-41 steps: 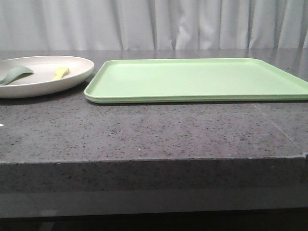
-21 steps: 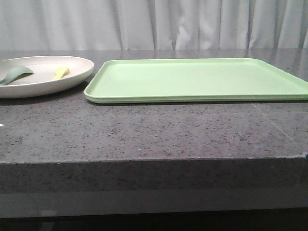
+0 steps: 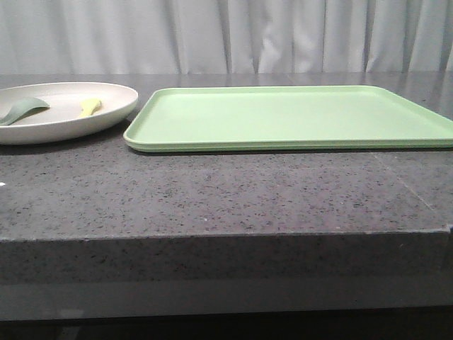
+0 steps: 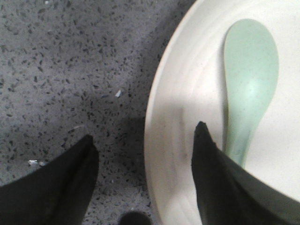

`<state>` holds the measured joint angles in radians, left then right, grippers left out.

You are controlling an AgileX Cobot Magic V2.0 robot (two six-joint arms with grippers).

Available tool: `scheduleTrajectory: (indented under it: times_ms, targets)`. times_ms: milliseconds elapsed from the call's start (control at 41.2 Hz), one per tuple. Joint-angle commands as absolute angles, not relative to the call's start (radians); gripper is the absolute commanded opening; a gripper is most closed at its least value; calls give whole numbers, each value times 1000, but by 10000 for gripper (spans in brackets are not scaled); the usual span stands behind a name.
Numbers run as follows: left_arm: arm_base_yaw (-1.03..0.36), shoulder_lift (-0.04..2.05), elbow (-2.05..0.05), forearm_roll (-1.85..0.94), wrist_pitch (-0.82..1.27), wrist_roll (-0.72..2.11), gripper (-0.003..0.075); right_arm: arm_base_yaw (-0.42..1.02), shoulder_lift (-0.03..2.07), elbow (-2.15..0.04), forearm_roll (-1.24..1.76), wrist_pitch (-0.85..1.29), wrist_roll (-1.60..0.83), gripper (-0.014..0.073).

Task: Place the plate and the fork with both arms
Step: 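Move the left gripper to the cream plate rim and grasp it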

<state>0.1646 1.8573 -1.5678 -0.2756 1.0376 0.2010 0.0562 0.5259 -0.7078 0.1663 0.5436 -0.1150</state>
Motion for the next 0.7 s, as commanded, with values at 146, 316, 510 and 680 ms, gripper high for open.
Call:
scheduleTrajectory:
  times_ms: [146,316,510,680]
  targets:
    - [165,1814,-1602,-312,1028,214,330,54,536,-742,174,465,-123,552]
    - [165,1814,-1604,-312,1028,214,211,54,536,-742,174,465,-123,552]
    - [165,1814,-1604,-312,1028,214,97,54,536,-742,174,465,-123,552]
    - [165,1814,-1604,-312,1028,214,-6,54,536,-742,174,465,-123,552]
